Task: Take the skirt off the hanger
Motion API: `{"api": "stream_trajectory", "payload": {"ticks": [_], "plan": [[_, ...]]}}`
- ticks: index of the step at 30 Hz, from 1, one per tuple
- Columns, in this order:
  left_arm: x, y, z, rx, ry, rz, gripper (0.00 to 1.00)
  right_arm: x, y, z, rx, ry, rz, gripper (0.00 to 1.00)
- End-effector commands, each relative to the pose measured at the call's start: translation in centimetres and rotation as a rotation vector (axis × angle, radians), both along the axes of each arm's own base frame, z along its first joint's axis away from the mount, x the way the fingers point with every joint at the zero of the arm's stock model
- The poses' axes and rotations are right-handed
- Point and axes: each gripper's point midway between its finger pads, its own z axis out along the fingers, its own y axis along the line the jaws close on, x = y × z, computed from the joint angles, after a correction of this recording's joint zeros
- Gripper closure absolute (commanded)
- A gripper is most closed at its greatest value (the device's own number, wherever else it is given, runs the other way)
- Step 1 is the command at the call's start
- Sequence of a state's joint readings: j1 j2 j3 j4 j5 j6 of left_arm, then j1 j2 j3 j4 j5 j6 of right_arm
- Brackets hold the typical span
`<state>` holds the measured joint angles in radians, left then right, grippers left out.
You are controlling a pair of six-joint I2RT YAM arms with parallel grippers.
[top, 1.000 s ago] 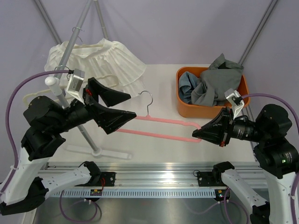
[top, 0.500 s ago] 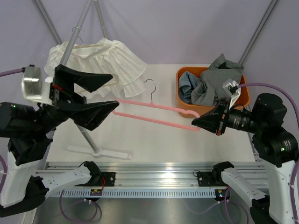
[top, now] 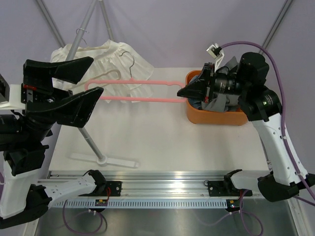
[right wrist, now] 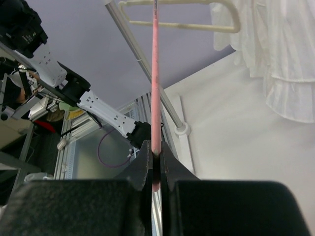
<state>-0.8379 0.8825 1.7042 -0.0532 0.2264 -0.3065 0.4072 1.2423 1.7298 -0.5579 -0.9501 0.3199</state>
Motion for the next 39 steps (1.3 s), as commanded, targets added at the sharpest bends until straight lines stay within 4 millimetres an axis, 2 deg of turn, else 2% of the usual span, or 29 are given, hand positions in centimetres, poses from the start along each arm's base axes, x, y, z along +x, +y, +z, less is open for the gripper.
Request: {"api": "stream_trajectory", "payload": {"ticks": [1,5,8,13,19,24,39], "plan": [[3.5,1.3,0.2,-0.017,0.085,0.183,0.01,-1.0,1.3,3.2,0.040,-0.134,0.052,1.00],[5.3,2.5,-0.5,-0.016,0.141,0.296,0.01,-0.6,2.6,3.6,0.058,-0.143,0.081,1.00],[5.9,3.4,-0.8,-0.031,0.166,0.344,0.01,-0.9,3.8,3.9,0.075,-0.153,0.121,1.00],[5.4,4.9,0.3,-0.117,0.131,0.373,0.01,-0.4,6.4,3.9,0.079,-0.145,0.182,1.00],[4.9,4.6,1.5,-0.116,0.086,0.355,0.01,-0.4,10.0,3.9,0.073,-0.135,0.254,1.00],[5.0,4.5,1.4,-0.099,0.088,0.358,0.01,-0.2,12.0,3.2,0.064,-0.125,0.308,1.00],[5.7,4.4,0.6,-0.055,0.085,0.404,0.01,1.5,14.8,1.2,0.033,-0.096,0.452,1.00]]}}
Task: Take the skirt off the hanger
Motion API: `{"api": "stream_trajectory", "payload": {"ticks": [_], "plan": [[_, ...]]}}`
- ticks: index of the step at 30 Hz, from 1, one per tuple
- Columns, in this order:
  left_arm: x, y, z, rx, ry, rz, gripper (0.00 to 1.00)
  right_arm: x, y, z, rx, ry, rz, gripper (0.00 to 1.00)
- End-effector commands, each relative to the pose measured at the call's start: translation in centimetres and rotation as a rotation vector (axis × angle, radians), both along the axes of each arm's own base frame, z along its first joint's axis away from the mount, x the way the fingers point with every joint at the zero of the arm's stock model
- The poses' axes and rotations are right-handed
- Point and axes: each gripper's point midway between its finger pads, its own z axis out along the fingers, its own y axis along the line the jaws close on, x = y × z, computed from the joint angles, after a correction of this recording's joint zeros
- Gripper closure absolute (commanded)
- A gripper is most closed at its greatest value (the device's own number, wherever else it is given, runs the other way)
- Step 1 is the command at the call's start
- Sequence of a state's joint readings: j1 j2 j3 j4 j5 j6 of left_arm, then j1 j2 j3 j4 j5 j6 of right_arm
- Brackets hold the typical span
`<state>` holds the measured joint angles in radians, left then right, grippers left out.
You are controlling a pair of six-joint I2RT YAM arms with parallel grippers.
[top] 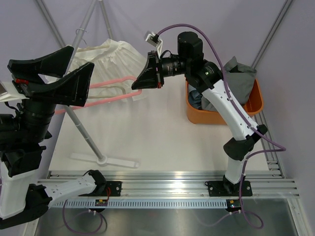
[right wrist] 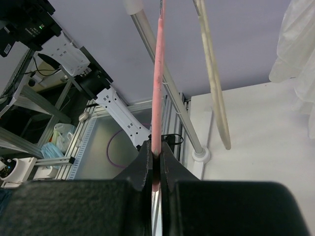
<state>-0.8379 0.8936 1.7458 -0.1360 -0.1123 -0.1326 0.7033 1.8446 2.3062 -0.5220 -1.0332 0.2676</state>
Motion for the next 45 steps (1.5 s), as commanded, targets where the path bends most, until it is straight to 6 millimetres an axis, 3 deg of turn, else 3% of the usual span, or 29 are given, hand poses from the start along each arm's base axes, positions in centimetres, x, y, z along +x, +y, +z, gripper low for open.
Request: {"api": "stream_trajectory", "payload": {"ticks": [1,13,23,26,27,28,30,36,37,40,45], "plan": [[0.3,0.6,0.7,-0.010,-0.017,0.044,0.01,-1.5,0.0,0.9,0.026,-0.030,0.075,1.00],[1.8,-0.1,-0.2,-0.005,0.056,0.061,0.01,-3.5,2.2,0.2,0.012,-0.038,0.119,1.00],[1.8,1.0,-0.3,-0.030,0.082,0.084,0.01,-3.4,3.4,-1.2,-0.032,-0.013,0.104,1.00],[1.6,1.2,-0.3,-0.032,0.079,0.085,0.01,-2.5,3.3,-1.1,-0.036,-0.025,0.028,0.57],[1.7,1.0,-0.3,-0.025,0.080,0.086,0.01,-2.3,3.3,-0.9,-0.029,-0.035,0.007,0.48],[1.7,1.0,-0.3,-0.023,0.078,0.087,0.01,-1.2,3.3,-0.6,-0.020,-0.051,-0.054,0.38],[1.9,0.9,-0.6,-0.011,0.084,0.090,0.01,0.4,2.6,0.4,-0.002,-0.045,-0.138,0.32],[2.4,0.0,-2.0,0.034,0.114,0.082,0.01,7.0,0.0,3.3,0.120,-0.004,-0.325,0.30],[2.6,-0.2,-2.6,0.048,0.126,0.083,0.01,8.9,-0.7,3.6,0.129,-0.016,-0.379,0.29],[2.9,-0.4,-3.6,0.069,0.142,0.090,0.01,12.3,-1.4,3.2,0.129,-0.064,-0.449,0.28],[3.4,-0.7,-5.6,0.099,0.170,0.101,0.01,15.8,-0.7,0.8,0.092,-0.218,-0.490,0.12]]}}
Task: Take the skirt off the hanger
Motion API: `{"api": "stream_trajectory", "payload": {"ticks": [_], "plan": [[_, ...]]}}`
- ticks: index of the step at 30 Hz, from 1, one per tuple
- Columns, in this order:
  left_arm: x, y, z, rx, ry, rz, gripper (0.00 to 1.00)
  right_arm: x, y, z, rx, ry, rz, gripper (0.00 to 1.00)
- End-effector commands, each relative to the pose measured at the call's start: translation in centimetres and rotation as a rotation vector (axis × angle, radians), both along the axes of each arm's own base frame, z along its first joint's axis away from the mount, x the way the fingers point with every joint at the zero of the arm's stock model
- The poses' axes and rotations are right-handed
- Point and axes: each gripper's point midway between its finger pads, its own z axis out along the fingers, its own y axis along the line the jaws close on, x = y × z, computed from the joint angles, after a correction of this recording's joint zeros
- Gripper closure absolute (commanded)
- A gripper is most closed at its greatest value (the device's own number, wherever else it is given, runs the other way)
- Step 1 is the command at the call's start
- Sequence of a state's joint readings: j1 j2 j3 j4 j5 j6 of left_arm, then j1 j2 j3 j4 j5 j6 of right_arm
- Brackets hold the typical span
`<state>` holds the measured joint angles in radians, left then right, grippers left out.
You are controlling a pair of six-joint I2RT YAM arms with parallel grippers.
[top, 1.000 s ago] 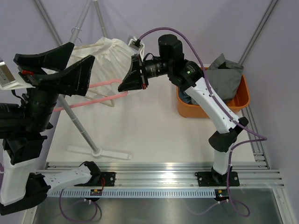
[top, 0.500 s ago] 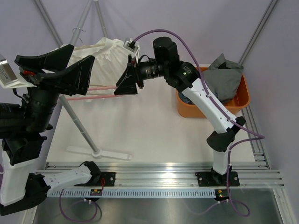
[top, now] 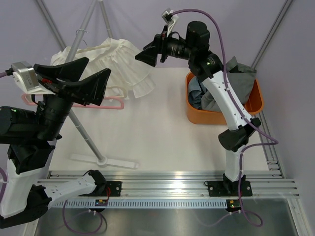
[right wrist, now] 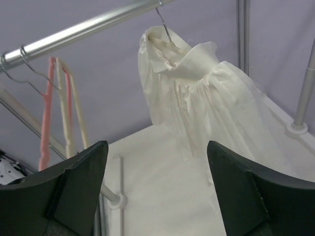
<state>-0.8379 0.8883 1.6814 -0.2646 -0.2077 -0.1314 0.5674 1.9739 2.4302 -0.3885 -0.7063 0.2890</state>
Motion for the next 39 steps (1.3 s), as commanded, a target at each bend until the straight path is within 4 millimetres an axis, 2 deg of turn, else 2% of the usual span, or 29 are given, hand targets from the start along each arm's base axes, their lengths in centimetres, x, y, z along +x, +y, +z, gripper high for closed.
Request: {"api": "stream_trajectory", "payload": {"ticks": [1,3,10,12,17,18,19,21,22,24,25,27,28,30,31,39], "plan": [[0.1,0.4,-0.6,0.003,0.004,0.022,0.01,2.6,1.4,-1.2,-0.035,-0.146,-0.036,0.10],[0.1,0.3,-1.1,0.009,0.004,0.014,0.01,3.3,1.7,-2.0,-0.058,-0.201,-0.032,0.06],[-0.1,-0.3,-1.8,0.037,0.003,-0.007,0.01,6.6,3.0,-5.0,-0.131,-0.406,-0.050,0.04],[-0.2,-0.4,-2.0,0.042,-0.001,-0.014,0.01,7.3,3.0,-5.1,-0.138,-0.443,-0.074,0.03],[0.0,-0.6,-2.6,0.059,-0.010,-0.012,0.01,8.0,3.9,-5.7,-0.155,-0.519,-0.050,0.01],[0.0,-0.6,-2.6,0.061,-0.011,-0.009,0.01,7.9,4.0,-5.3,-0.150,-0.531,-0.040,0.01],[0.1,-0.6,-2.6,0.058,-0.015,-0.007,0.01,8.5,4.4,-6.4,-0.161,-0.525,-0.035,0.01],[0.1,-0.6,-2.8,0.056,-0.017,-0.005,0.01,8.5,4.7,-6.1,-0.150,-0.538,-0.022,0.01],[0.0,-0.5,-2.8,0.051,-0.020,-0.004,0.01,9.0,5.2,-7.4,-0.156,-0.525,-0.012,0.01],[-0.2,-0.6,-2.8,0.040,-0.025,-0.018,0.01,9.1,5.8,-7.5,-0.142,-0.541,-0.001,0.01],[-0.4,-0.6,-2.5,0.029,-0.037,-0.024,0.01,9.6,6.4,-8.6,-0.148,-0.534,0.004,0.00],[-0.6,-0.6,-2.3,0.027,-0.048,-0.034,0.01,9.5,7.3,-8.6,-0.143,-0.558,0.003,0.00],[-0.6,-0.6,-2.3,0.029,-0.050,-0.034,0.01,9.7,7.9,-9.4,-0.149,-0.565,0.005,0.01],[-0.6,-0.5,-2.2,0.035,-0.056,-0.026,0.01,9.4,8.6,-8.8,-0.139,-0.600,-0.005,0.01],[-0.5,-0.5,-2.4,0.040,-0.051,-0.020,0.01,9.5,9.1,-9.5,-0.144,-0.600,0.001,0.01],[-0.5,0.1,-2.6,0.045,-0.054,0.002,0.01,6.4,10.8,-6.7,-0.044,-0.632,0.067,0.00]]}}
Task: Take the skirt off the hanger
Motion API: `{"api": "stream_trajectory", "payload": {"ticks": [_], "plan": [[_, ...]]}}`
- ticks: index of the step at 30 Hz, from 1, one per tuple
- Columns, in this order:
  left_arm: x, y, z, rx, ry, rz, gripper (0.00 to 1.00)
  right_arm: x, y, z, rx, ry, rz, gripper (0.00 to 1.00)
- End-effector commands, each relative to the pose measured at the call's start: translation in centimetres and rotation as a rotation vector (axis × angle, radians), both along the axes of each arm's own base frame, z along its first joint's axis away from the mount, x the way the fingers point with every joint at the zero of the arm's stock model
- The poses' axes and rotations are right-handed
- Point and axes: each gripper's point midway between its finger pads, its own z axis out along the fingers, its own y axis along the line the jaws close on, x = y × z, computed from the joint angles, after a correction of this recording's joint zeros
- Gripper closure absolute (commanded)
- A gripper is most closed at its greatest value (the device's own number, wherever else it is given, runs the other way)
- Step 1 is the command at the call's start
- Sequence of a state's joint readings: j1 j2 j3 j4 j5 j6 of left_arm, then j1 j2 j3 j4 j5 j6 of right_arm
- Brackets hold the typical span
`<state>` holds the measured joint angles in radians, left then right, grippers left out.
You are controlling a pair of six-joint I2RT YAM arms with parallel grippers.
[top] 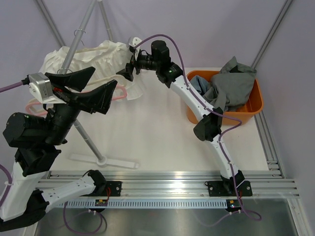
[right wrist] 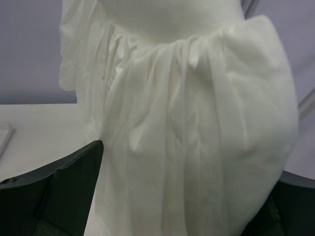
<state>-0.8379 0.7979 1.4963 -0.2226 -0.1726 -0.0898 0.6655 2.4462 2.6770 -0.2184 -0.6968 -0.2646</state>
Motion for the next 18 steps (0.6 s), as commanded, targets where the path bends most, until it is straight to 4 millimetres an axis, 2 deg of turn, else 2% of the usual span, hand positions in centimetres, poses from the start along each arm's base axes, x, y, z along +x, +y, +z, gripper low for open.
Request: {"api": "stream_trajectory", "payload": {"ticks": [1,3,4,10,18], "plan": [[-0.7,0.8,1.6,-0.037,-0.057,0.006,0.01,-3.0,0.2,7.2,0.135,-0.126,0.057,0.01],[-0.8,0.8,1.6,-0.039,-0.058,0.001,0.01,-3.6,0.4,7.6,0.147,-0.120,0.069,0.01],[-0.9,0.9,1.7,-0.043,-0.058,0.001,0.01,-4.2,0.3,8.5,0.160,-0.124,0.072,0.02],[-1.4,1.2,2.1,-0.060,-0.061,-0.009,0.01,-5.4,-0.4,10.9,0.197,-0.129,0.076,0.05],[-1.5,1.3,2.3,-0.065,-0.065,-0.010,0.01,-6.6,-0.7,12.5,0.231,-0.123,0.110,0.13]]}}
